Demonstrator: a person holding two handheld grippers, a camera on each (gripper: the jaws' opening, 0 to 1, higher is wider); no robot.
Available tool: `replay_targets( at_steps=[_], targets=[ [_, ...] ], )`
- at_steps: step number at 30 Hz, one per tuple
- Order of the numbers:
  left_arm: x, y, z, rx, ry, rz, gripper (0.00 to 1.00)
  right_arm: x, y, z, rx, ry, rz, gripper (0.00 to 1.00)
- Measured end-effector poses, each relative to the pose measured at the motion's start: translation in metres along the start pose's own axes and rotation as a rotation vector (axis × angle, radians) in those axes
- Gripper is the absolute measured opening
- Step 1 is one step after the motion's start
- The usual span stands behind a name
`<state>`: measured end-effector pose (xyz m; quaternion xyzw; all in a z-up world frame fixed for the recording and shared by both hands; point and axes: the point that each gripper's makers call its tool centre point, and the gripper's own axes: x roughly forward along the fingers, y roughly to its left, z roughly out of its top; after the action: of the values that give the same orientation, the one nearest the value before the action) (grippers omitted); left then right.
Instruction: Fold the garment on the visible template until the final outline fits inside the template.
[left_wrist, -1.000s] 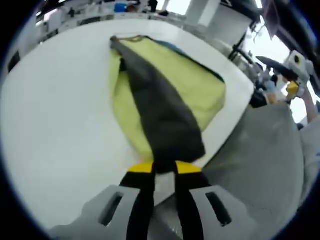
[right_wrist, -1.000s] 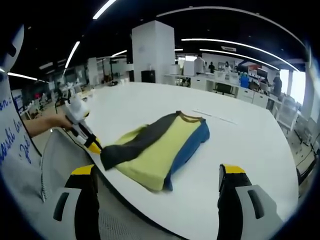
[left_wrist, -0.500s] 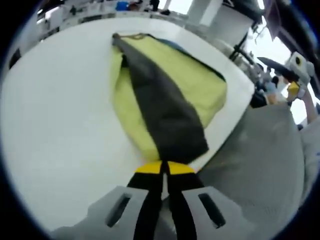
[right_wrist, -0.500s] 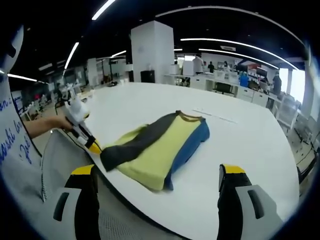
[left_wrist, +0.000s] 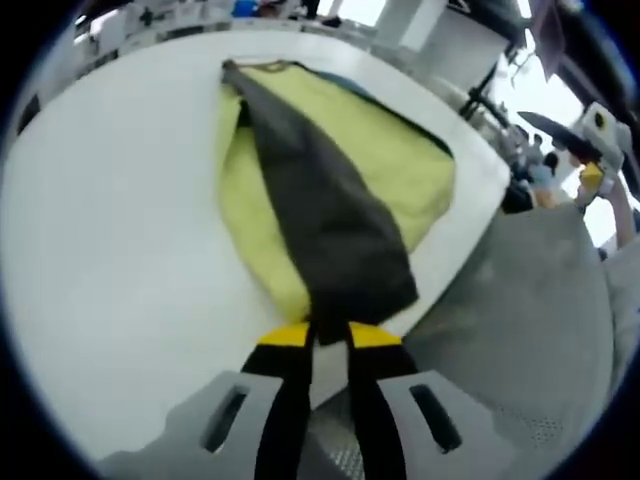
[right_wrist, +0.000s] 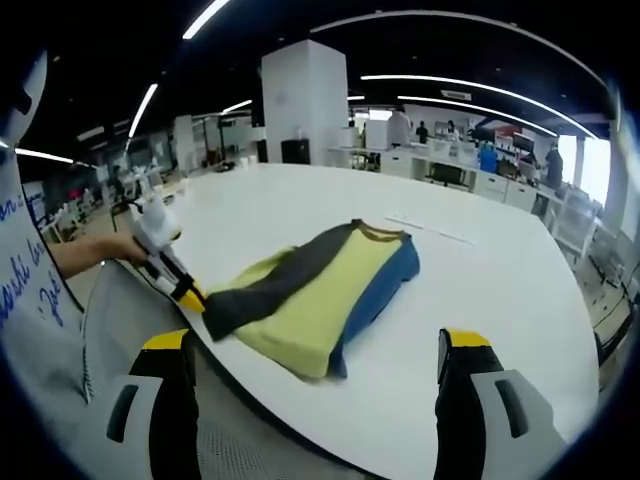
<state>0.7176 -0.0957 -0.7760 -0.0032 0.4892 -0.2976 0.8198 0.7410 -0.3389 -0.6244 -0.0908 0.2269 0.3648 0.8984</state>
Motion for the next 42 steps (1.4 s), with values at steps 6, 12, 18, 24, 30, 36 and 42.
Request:
replay_targets(
  at_steps=[6,12,18,24,30,36,42],
  targets=[
    [0.004,-0.003,-0.001,0.013,0.015,-0.016,0.0,0.001,0.001,0.0,-0.002,0.001,0.003,1.0],
    [0.004,-0.003,-0.002,-0.007,0.016,-0.022,0.0,0.0,0.0,-0.002,0.001,0.005,0.001,1.0],
    [0.002,-0.001,-0.001,0.021,0.03,0.007,0.0,0.0,0.001,-0.004,0.01,0.008,0.009,1.0],
    [-0.002,0.001,0.002,0.046,0.027,0.03,0.0,0.0,0.003,-0.005,0.001,0.017,0.021,1.0],
    [-0.012,0.008,0.013,0.054,-0.015,0.052,0.0,-0.002,0.002,-0.005,-0.002,0.017,0.017,1.0],
    [-0.028,0.018,0.029,0.072,-0.062,0.081,0.0,-0.001,0.0,-0.007,0.001,0.021,0.022,1.0],
    [-0.041,0.032,0.037,0.096,-0.065,0.123,0.0,0.0,-0.001,-0.005,-0.004,0.016,0.024,1.0]
  ],
)
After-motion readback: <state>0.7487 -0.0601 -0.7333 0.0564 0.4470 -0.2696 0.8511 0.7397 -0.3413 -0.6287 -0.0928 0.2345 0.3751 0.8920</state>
